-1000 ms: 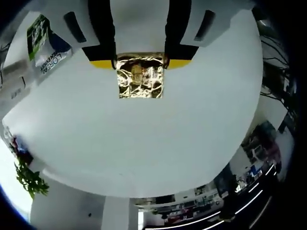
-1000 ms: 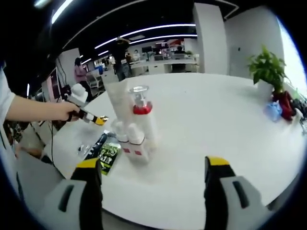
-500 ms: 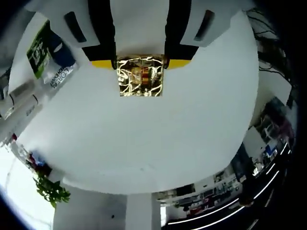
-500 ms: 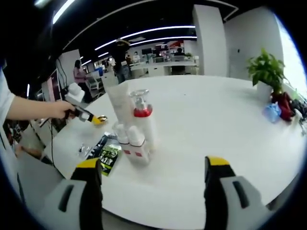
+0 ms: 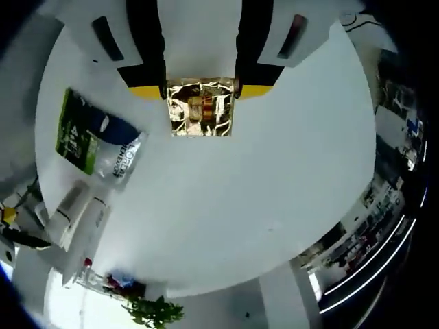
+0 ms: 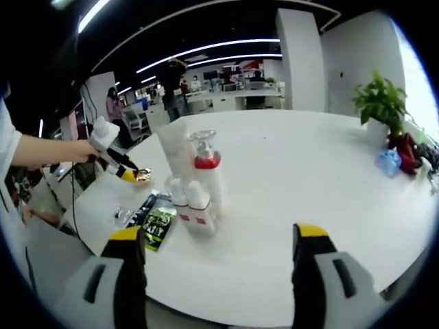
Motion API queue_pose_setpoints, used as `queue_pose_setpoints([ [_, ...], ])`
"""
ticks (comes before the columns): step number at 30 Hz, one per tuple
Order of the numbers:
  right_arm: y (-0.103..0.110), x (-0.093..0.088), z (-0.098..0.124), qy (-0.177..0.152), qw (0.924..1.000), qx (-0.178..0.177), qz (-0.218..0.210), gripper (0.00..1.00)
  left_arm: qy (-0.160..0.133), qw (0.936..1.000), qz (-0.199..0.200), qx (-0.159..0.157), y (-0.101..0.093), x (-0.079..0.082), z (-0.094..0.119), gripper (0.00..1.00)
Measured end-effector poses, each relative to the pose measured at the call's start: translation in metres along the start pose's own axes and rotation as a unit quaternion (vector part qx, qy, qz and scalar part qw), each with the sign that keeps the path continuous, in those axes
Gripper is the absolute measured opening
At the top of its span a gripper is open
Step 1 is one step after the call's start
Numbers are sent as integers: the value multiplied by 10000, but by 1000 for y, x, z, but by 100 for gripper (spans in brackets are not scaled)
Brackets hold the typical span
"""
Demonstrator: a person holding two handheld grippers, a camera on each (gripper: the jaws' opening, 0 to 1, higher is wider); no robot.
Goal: Arrange the skincare products in the storage area until every visible bottle or jar stands upright without overlapping.
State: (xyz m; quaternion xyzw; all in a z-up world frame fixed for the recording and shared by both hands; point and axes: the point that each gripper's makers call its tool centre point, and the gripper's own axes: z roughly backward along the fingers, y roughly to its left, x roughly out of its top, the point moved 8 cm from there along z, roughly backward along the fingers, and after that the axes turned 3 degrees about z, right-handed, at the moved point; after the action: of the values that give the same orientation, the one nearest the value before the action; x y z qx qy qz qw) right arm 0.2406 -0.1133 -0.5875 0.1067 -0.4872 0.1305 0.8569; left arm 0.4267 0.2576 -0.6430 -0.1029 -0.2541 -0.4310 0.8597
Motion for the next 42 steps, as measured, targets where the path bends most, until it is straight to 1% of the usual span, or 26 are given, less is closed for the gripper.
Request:
queue_pose_setpoints([
  [2,0,0,1,-2,10000,-11,3,89,51,9994,-198,-277,-5,-1,0,37],
  [5,1,-2,3,7,10000,-27,1,89,229,9974,-508,-458,-7,-4,-1,37],
  [6,1,-2,3,9,10000,-32,2,89,267,9967,-562,-515,-8,-5,-1,34],
  [7,1,-2,3,12,10000,-36,1,89,290,9949,-708,-659,-9,-5,-1,19],
  [8,1,-2,4,14,10000,-45,-3,89,231,9945,-745,-692,-9,-5,-1,0],
  [9,1,-3,4,15,10000,-53,-5,89,-8,9939,-643,-897,-15,0,-3,6],
  [10,0,-3,5,16,10000,-64,-7,89,130,9950,-644,-751,-12,-1,0,11],
  [11,0,-3,5,19,10000,-69,-10,89,216,9943,-579,-867,-14,-1,1,12],
  [12,0,-3,6,24,10000,-80,-11,89,258,9935,-676,-878,-15,-1,1,9],
  [13,0,-4,6,24,10000,-86,-12,89,315,9916,-954,-811,-14,-1,1,6],
  [14,0,-4,6,23,10000,-89,-18,89,353,9914,-986,-783,-15,-2,1,5],
  [15,0,-4,6,26,10000,-91,-20,89,372,9914,-960,-809,-16,-2,0,7],
  [16,0,-4,6,31,9999,-95,-15,89,361,9916,-938,-816,-16,-2,0,12],
  [17,0,-4,6,30,9999,-98,-13,89,345,9916,-929,-829,-16,-2,0,19],
  [18,0,-4,6,28,9999,-98,-18,89,305,9917,-927,-833,-16,-1,0,29],
  [19,0,-4,6,28,9999,-98,-24,89,277,9920,-914,-828,-16,0,0,35],
  [21,1,-4,5,42,9999,-97,-25,89,270,9924,-890,-806,-14,1,-3,41],
  [24,2,-5,5,55,9999,-83,-29,89,434,9925,-927,-665,-10,0,-7,41],
  [26,2,-5,4,65,9999,-77,-27,89,483,9925,-884,-691,-10,0,-10,42],
  [28,3,-6,4,75,9999,-74,-27,89,512,9925,-827,-737,-11,1,-14,45],
  [31,2,-6,5,76,9999,-87,-50,89,669,9917,-764,-782,-13,2,-18,48],
  [35,0,-7,6,80,9999,-114,-59,89,818,9911,-759,-726,-14,2,-24,48],
  [38,-1,-8,6,81,9999,-128,-67,89,926,9910,-746,-622,-15,1,-29,46],
  [42,-1,-8,5,83,9999,-123,-74,89,1034,9897,-747,-647,-17,0,-33,43],
])
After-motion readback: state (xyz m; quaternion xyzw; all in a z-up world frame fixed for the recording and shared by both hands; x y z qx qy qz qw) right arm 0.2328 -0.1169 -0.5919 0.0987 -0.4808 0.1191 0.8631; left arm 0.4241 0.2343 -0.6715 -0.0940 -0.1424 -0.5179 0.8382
